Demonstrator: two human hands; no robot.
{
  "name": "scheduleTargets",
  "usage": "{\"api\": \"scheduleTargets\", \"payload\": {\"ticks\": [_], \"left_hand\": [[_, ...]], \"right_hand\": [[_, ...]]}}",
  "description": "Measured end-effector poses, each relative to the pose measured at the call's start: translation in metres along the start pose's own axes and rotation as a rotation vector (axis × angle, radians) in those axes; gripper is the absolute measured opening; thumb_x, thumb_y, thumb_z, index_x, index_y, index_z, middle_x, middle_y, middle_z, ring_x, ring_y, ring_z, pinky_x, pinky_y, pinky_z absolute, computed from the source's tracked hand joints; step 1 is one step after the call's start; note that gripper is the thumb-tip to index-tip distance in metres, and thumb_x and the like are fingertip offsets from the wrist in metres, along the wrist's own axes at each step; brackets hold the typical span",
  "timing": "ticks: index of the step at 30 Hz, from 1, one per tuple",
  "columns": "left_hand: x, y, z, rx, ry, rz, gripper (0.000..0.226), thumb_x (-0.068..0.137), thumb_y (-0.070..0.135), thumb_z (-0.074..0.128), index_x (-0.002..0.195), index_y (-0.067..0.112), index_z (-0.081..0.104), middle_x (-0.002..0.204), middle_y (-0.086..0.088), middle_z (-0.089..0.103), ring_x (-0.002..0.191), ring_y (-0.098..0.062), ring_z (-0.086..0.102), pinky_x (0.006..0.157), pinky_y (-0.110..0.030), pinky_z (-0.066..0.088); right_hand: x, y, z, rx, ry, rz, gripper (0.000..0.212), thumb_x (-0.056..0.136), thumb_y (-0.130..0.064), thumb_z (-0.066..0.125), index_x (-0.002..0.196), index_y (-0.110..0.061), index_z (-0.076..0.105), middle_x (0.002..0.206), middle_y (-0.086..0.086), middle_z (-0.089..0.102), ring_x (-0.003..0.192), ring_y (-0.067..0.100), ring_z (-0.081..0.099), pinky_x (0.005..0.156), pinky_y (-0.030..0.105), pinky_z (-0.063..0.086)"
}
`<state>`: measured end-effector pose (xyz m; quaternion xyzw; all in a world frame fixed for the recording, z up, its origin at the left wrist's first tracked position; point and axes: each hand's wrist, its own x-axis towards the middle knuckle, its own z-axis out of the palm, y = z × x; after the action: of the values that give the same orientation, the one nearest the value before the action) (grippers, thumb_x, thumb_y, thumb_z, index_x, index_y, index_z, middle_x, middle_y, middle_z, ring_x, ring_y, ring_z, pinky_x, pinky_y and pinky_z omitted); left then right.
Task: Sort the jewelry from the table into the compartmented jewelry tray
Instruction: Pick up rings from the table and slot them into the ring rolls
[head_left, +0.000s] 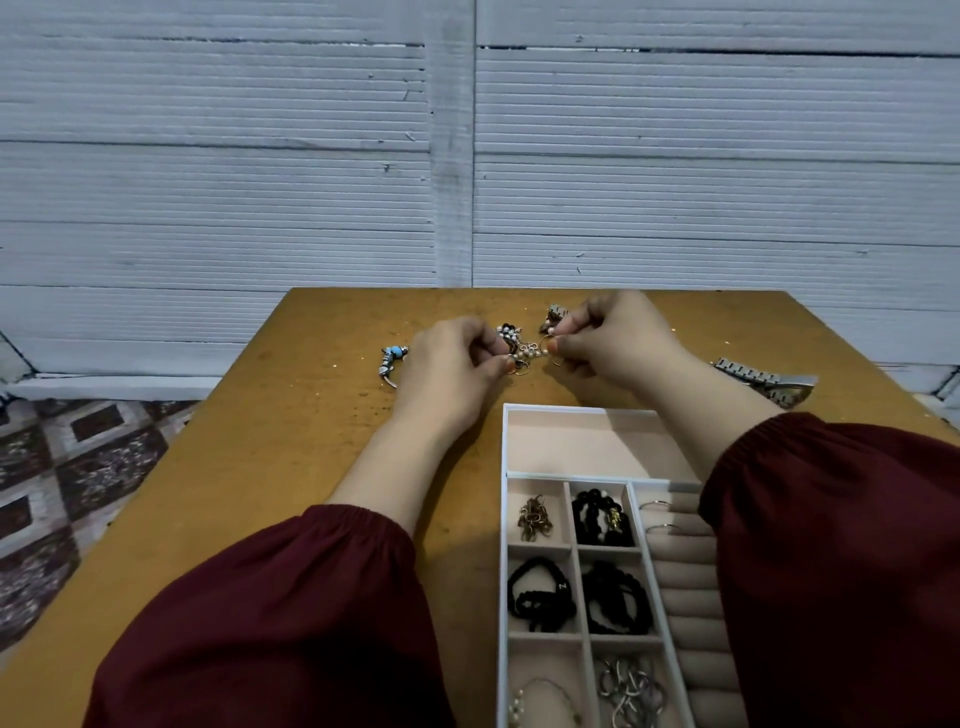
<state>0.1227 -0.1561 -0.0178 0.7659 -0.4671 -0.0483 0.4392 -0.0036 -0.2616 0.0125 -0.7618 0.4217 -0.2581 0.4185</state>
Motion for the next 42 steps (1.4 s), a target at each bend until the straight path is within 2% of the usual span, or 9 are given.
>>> {"api": "scheduleTargets", "payload": {"ticks": [4, 8, 13, 21, 26, 29, 33, 38, 42], "left_hand": [[-0.012, 0.011, -0.001, -0.15, 0.027, -0.003, 0.014, 0.074, 0.013, 0.077, 0.071, 0.022, 0.067, 0.063, 0.008, 0.063, 0.061, -0.009, 0.057, 0.064, -0.027, 0.048], [-0.032, 0.029, -0.003, -0.24, 0.007, -0.023, 0.013, 0.073, 0.008, 0.077, 0.07, 0.018, 0.069, 0.065, 0.005, 0.066, 0.063, -0.01, 0.059, 0.068, -0.032, 0.052], [-0.06, 0.06, -0.016, -0.288, -0.061, 0.021, 0.013, 0.075, 0.003, 0.075, 0.075, 0.015, 0.069, 0.07, -0.002, 0.067, 0.066, -0.015, 0.061, 0.07, -0.033, 0.053], [-0.108, 0.097, -0.007, -0.367, -0.028, 0.003, 0.032, 0.074, -0.002, 0.074, 0.069, 0.027, 0.061, 0.063, 0.007, 0.061, 0.06, -0.01, 0.057, 0.065, -0.03, 0.053], [-0.131, 0.104, 0.006, -0.345, 0.012, -0.023, 0.03, 0.072, 0.002, 0.077, 0.065, 0.024, 0.059, 0.062, 0.008, 0.061, 0.058, -0.007, 0.057, 0.064, -0.03, 0.054], [-0.144, 0.103, 0.01, -0.302, 0.016, -0.017, 0.028, 0.075, 0.001, 0.074, 0.065, 0.023, 0.059, 0.063, 0.009, 0.061, 0.057, -0.001, 0.054, 0.061, -0.021, 0.049], [-0.151, 0.102, 0.01, -0.214, -0.015, -0.003, 0.021, 0.08, 0.003, 0.069, 0.074, 0.023, 0.065, 0.071, 0.01, 0.065, 0.068, -0.005, 0.06, 0.066, -0.025, 0.052], [-0.156, 0.106, 0.007, -0.079, -0.036, 0.052, 0.019, 0.084, 0.004, 0.064, 0.083, 0.023, 0.068, 0.074, 0.016, 0.062, 0.07, 0.001, 0.056, 0.061, -0.008, 0.039], [-0.159, 0.108, 0.01, 0.011, -0.039, 0.087, 0.014, 0.085, 0.008, 0.065, 0.087, 0.022, 0.068, 0.082, 0.008, 0.066, 0.08, -0.011, 0.06, 0.07, -0.023, 0.046]], "right_hand": [[-0.016, -0.003, -0.013, 0.047, 0.0, -0.013, 0.016, 0.079, 0.0, 0.072, 0.072, -0.01, 0.062, 0.065, 0.006, 0.062, 0.049, 0.013, 0.057, 0.059, 0.029, 0.054], [-0.042, -0.008, -0.029, 0.142, 0.003, -0.011, 0.018, 0.081, 0.003, 0.069, 0.072, -0.01, 0.06, 0.065, 0.01, 0.063, 0.053, 0.018, 0.06, 0.066, 0.032, 0.057], [-0.081, -0.011, -0.052, 0.278, 0.017, -0.011, 0.017, 0.083, 0.009, 0.065, 0.075, -0.005, 0.059, 0.069, 0.011, 0.061, 0.053, 0.015, 0.06, 0.054, 0.022, 0.055], [-0.148, 0.01, -0.071, 0.522, 0.127, 0.05, 0.018, 0.082, 0.013, 0.062, 0.078, -0.004, 0.059, 0.061, 0.01, 0.059, 0.053, 0.017, 0.058, 0.054, 0.019, 0.053], [-0.175, 0.026, -0.071, 0.609, 0.173, 0.077, 0.017, 0.083, 0.013, 0.061, 0.081, -0.004, 0.06, 0.065, 0.012, 0.061, 0.054, 0.016, 0.058, 0.055, 0.021, 0.054], [-0.182, 0.036, -0.069, 0.597, 0.194, 0.087, 0.018, 0.083, 0.013, 0.06, 0.08, -0.005, 0.059, 0.065, 0.012, 0.062, 0.056, 0.019, 0.059, 0.057, 0.025, 0.054], [-0.186, 0.047, -0.066, 0.513, 0.204, 0.074, 0.018, 0.082, 0.012, 0.06, 0.08, -0.006, 0.06, 0.062, 0.009, 0.061, 0.059, 0.021, 0.061, 0.063, 0.03, 0.055], [-0.186, 0.051, -0.07, 0.48, 0.205, 0.049, 0.02, 0.082, 0.01, 0.061, 0.079, -0.009, 0.062, 0.064, 0.009, 0.064, 0.062, 0.023, 0.063, 0.064, 0.031, 0.055], [-0.185, 0.053, -0.068, 0.406, 0.18, 0.031, 0.023, 0.081, 0.008, 0.063, 0.076, -0.014, 0.063, 0.068, 0.013, 0.064, 0.06, 0.02, 0.061, 0.058, 0.025, 0.051]]}}
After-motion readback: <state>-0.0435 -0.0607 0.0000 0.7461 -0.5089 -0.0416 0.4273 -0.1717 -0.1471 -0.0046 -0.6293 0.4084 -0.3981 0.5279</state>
